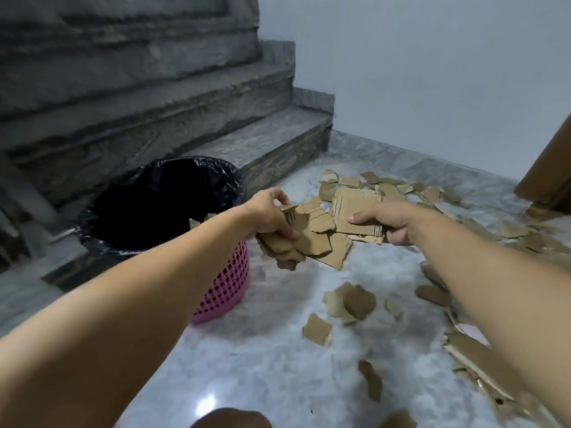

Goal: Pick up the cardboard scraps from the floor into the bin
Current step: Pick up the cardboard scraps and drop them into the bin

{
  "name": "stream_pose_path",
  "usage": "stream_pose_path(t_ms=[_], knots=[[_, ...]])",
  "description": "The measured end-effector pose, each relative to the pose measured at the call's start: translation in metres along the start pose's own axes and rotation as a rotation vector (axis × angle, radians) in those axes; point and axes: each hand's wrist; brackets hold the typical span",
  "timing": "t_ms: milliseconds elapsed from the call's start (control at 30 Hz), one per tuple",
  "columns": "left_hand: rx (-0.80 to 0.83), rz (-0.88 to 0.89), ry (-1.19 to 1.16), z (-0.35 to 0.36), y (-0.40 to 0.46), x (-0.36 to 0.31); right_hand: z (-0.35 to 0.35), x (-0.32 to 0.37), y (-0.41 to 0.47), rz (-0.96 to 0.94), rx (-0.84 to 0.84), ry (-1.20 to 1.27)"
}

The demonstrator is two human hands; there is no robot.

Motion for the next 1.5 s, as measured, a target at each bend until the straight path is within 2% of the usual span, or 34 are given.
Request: stream_pose_path(t_ms=[167,333,533,700,867,1000,1133,1267,1367,1500], knots=[[-0.120,0.022,-0.046,-0.083,-0.018,-0.046,0.036,0.084,-0.014,-0.092,0.033,-0.055],[-0.276,0.038,0.036,-0.150,-0.037,-0.030,0.110,0.131,-0.024,-0.179,0.060,-0.070],[-0.447,-0.073,0.072,-0.176,-0.054,0.064,0.216,0.110,-0.018,-0.186,0.083,-0.080],[-0.349,-0.172,0.038,-0.150,-0.065,0.123,0.252,0.080,0.001,-0.161,0.072,-0.131],[-0.410,-0.169,0.114,-0.135,-0.062,0.135,0.242,0.075,0.004,-0.208,0.081,-0.149],[-0.484,-0.130,0.241,-0.131,-0.054,0.128,0.244,0.072,0.010,-0.290,-0.029,-0.132],[-0.457,-0.150,0.318,-0.122,-0.052,0.133,0.244,0.065,0.012,-0.368,-0.109,-0.241],[-0.437,-0.132,0.483,-0.108,-0.052,0.133,0.220,0.057,0.016,-0.360,-0.153,-0.111],[-0.518,0.004,0.535,-0.095,-0.045,0.111,0.185,0.046,0.022,-0.316,-0.169,-0.117],[-0.555,0.363,0.646,-0.056,-0.027,0.069,0.122,0.012,0.023,-0.163,-0.168,-0.294]])
Point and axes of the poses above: each hand's wrist, its own y-axis towards the middle knuckle, its own z-axis out of the palm, x = y × z, and after that the axes turned 15 degrees about z, right-handed
